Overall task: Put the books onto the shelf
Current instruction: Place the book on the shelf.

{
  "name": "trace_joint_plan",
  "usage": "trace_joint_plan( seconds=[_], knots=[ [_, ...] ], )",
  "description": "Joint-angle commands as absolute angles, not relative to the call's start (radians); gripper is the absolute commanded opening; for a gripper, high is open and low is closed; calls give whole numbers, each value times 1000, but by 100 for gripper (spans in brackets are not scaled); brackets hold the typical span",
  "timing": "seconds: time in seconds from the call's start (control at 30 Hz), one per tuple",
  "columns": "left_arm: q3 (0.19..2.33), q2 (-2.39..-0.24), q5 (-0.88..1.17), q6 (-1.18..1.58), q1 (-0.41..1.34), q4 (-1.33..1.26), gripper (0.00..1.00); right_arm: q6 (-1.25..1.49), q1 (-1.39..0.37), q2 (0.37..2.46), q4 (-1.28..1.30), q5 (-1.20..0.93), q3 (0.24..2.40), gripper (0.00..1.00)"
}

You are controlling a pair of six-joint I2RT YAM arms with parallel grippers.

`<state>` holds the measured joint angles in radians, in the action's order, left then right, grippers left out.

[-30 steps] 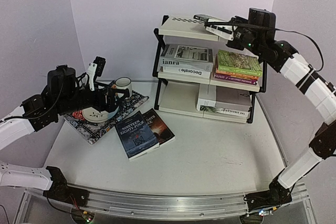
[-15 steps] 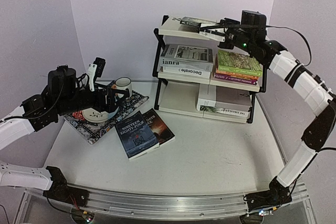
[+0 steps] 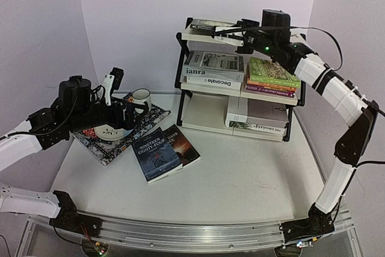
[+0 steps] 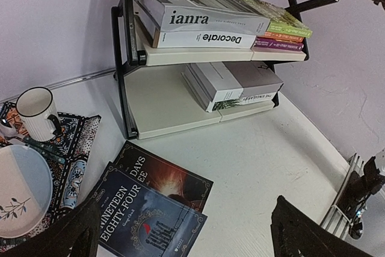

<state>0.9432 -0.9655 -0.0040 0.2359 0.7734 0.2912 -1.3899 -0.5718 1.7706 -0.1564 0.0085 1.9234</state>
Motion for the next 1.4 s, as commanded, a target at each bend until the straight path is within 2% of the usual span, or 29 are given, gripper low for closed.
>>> trace_joint_plan(
  seconds=[0.0, 0.37, 0.4, 0.6, 0.77, 1.0, 1.2, 1.37],
  knots=[
    [972, -967, -21, 231, 773, 291, 100, -1379, -586, 1801, -229, 28, 2003, 0],
    [966, -982, -11, 239, 773, 291, 100, -1390, -610, 1891, -184, 81, 2120, 1],
    [966, -983, -9, 239, 773, 292, 100, -1391, -614, 1895, -183, 88, 2125, 7],
    [957, -974, -8, 243, 773, 295, 100, -1384, -630, 1912, -114, 130, 2178, 16],
    [951, -970, -3, 250, 773, 299, 100, -1375, -639, 1903, -86, 156, 2175, 35],
    [947, -965, -3, 259, 773, 304, 100, -1351, -649, 1901, 40, 188, 2228, 47],
    [947, -976, 32, 267, 773, 306, 100, -1316, -650, 1919, 122, 225, 2282, 50],
    [947, -979, 34, 273, 773, 309, 100, -1266, -656, 1902, 155, 211, 2279, 57]
  ],
)
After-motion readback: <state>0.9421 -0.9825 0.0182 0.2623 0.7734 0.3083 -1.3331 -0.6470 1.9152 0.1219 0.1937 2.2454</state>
